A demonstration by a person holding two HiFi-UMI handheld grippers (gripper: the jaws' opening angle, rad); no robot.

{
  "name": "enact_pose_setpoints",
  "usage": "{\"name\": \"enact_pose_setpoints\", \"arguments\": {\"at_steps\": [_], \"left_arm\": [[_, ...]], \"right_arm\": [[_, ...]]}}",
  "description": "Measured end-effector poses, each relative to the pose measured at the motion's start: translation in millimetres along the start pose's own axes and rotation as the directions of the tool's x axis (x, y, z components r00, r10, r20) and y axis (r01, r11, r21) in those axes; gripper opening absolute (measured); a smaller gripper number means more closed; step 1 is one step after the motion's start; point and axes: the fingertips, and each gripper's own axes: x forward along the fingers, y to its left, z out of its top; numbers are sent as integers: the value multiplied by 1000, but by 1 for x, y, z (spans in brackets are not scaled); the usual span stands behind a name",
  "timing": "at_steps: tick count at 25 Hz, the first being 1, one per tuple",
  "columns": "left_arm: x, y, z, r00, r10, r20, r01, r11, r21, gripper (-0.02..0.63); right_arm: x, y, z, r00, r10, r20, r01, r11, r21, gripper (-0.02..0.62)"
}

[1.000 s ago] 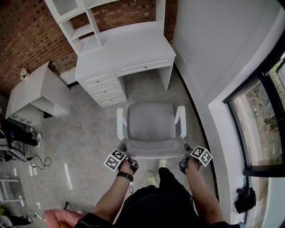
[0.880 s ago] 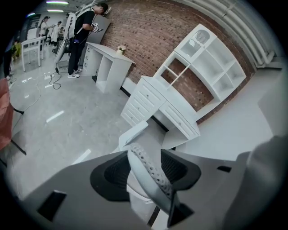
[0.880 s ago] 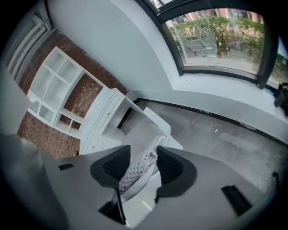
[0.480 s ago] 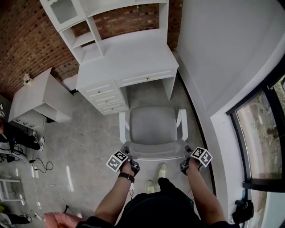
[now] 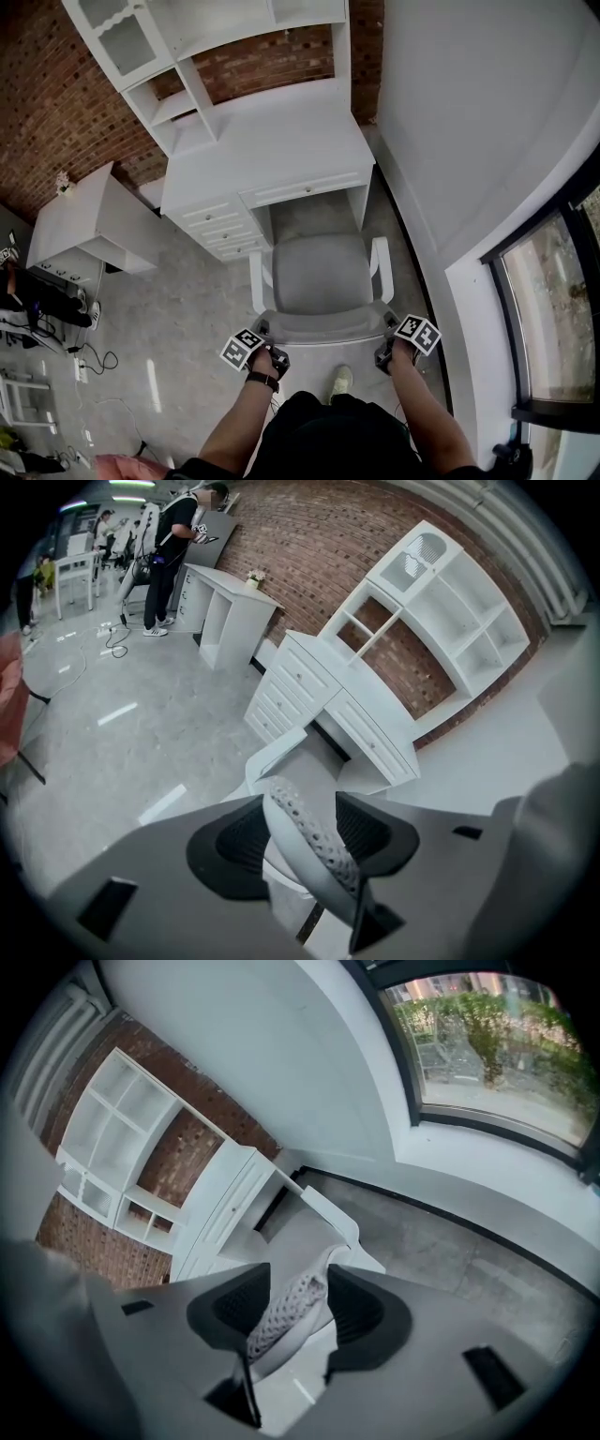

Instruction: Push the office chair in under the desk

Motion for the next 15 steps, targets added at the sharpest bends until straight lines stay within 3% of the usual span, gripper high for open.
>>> {"name": "enact_pose_setpoints", "arguments": {"at_steps": [15], "left_arm": [[53,-58,18,999,19,-25,-19,1000,-4,213]], "right_arm": [[59,35,77,1000,21,-10,-22,999,-32,183]]}}
